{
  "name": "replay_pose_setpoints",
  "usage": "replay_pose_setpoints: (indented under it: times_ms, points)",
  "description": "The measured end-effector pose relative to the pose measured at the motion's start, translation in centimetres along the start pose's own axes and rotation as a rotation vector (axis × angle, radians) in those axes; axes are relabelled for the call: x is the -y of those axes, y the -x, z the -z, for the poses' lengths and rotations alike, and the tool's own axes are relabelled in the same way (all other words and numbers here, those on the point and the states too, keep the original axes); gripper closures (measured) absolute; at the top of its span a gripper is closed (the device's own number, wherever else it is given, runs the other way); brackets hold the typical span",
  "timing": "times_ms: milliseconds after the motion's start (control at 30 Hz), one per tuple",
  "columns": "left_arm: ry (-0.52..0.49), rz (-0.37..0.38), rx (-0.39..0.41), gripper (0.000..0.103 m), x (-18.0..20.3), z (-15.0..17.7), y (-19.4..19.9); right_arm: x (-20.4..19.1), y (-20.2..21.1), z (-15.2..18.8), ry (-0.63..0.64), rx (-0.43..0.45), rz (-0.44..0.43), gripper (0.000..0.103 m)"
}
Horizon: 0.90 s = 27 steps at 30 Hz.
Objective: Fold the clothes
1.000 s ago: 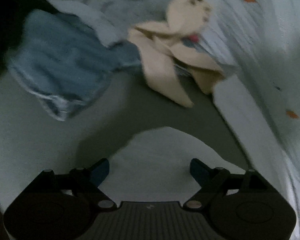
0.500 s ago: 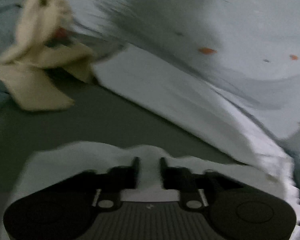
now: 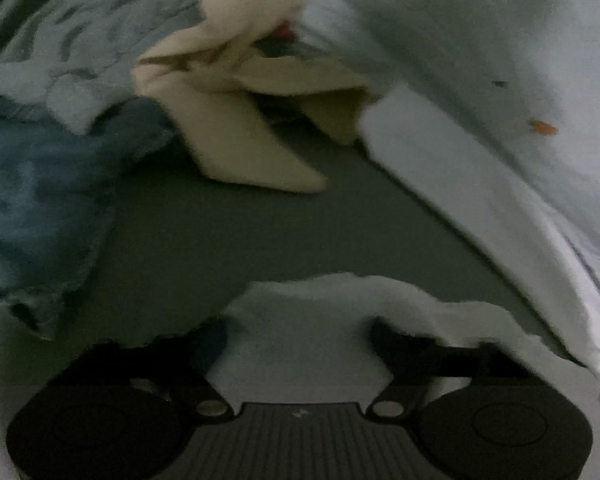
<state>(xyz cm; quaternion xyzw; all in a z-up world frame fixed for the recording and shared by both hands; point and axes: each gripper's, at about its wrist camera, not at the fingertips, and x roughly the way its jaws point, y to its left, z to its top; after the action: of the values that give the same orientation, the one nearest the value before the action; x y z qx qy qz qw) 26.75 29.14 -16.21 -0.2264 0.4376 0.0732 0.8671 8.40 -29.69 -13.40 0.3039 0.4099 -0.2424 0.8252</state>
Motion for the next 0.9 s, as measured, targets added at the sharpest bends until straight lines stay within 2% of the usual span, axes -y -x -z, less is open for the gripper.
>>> replay_pose_setpoints:
  times_ms: [33, 133, 233, 333, 467, 533, 600, 667, 733, 767, 833, 867, 900]
  points:
    - [0.001, 0.000, -0.019, 0.102, 0.2, 0.1, -0.3, 0.0, 0.1, 0.0, 0.004, 0.002, 0.002, 0.000]
    - [0.006, -0.016, -0.010, 0.103, 0.4, -0.2, -0.6, 0.2, 0.3, -0.1, -0.002, 0.002, 0.005, 0.000]
    - [0.056, 0.027, 0.033, 0.103, 0.3, -0.9, 0.3, 0.6, 0.3, -0.2, -0.011, 0.004, 0.011, 0.000]
    - [0.056, 0.067, 0.109, 0.103, 1.3, -2.3, 2.3, 0.9, 0.3, -0.3, -0.025, 0.005, 0.014, 0.000]
    - [0.039, 0.101, 0.234, 0.103, 3.8, -6.1, 4.7, 1.1, 0.5, -0.8, -0.030, 0.018, 0.006, 0.000]
    - [0.026, 0.063, 0.319, 0.103, 4.9, -8.0, 5.6, 1.0, 0.6, -1.0, -0.023, 0.027, 0.002, 0.000]
    - [0.066, -0.015, 0.359, 0.103, 5.2, -10.1, 5.3, 1.0, 0.7, -1.0, -0.014, 0.032, 0.001, 0.000]
    - [0.091, -0.078, 0.335, 0.103, 4.9, -11.8, 3.9, 1.1, 0.5, -1.0, -0.014, 0.029, 0.001, 0.000]
    - [0.099, -0.088, 0.299, 0.103, 4.5, -12.3, 3.3, 1.1, 0.4, -1.0, -0.020, 0.022, -0.001, 0.000]
    - [0.105, -0.079, 0.289, 0.099, 4.1, -12.1, 3.4, 1.2, 0.4, -1.0, -0.020, 0.022, -0.002, 0.000]
    - [0.092, -0.072, 0.270, 0.074, 3.2, -10.9, 3.7, 1.2, 0.5, -1.0, -0.015, 0.027, -0.004, 0.000]
    - [0.072, -0.085, 0.244, 0.053, 2.6, -10.2, 3.4, 1.3, 0.5, -0.9, -0.011, 0.026, -0.003, 0.000]
    - [0.053, -0.103, 0.214, 0.040, 1.8, -9.4, 3.0, 1.3, 0.4, -0.8, -0.009, 0.022, 0.001, 0.000]
